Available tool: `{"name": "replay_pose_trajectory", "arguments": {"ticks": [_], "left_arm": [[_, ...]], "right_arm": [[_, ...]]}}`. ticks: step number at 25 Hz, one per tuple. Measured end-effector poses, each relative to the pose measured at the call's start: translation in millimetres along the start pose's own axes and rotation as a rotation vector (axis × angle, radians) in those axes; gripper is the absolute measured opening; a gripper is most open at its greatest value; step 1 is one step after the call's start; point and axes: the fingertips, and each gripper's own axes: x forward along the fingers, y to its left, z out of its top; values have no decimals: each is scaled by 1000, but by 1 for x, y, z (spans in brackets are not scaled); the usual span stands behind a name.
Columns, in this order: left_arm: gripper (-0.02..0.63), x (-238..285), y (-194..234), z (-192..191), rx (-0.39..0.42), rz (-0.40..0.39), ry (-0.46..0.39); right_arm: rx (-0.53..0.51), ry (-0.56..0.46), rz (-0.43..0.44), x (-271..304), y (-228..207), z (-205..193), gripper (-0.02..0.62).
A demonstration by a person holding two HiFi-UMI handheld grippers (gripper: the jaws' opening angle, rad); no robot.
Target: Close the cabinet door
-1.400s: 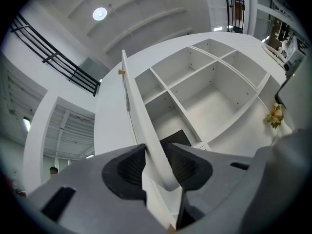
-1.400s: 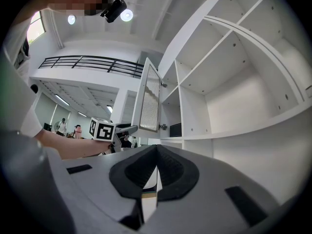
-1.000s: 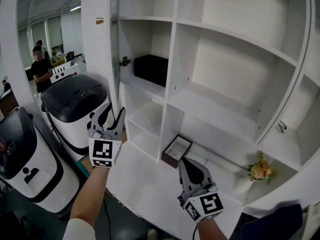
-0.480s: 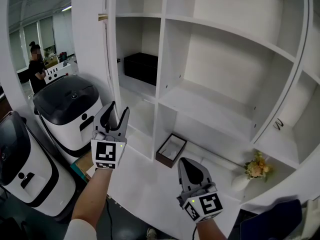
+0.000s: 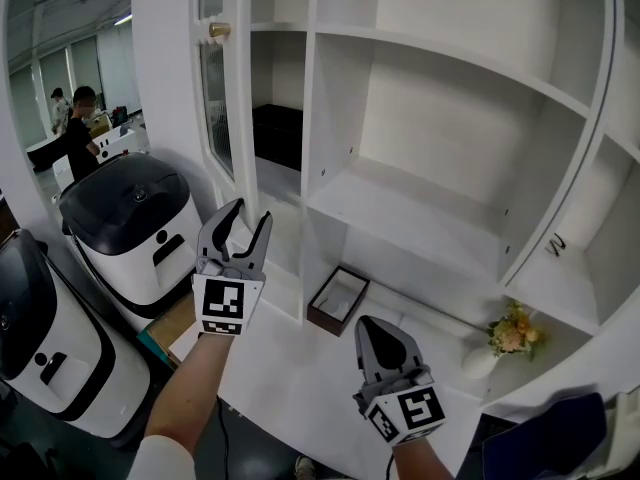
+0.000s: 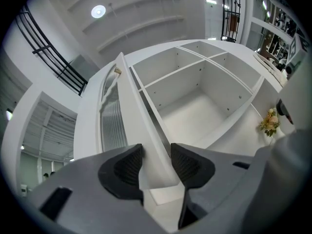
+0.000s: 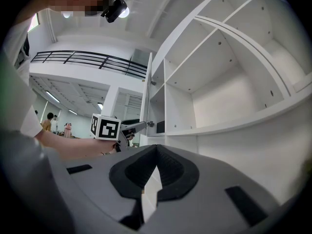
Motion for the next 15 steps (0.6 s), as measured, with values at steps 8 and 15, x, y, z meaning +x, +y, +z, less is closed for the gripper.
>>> {"name": "replay_pose_trajectory", "arguments": {"ticks": [8, 15], "left_arm": [[166, 16, -11, -2, 11, -20, 10], [164, 31, -19, -5, 16, -30, 25]], "right_arm": [[18, 6, -22, 0, -10, -7, -2], [23, 3, -33, -1, -20, -9, -2]]}}
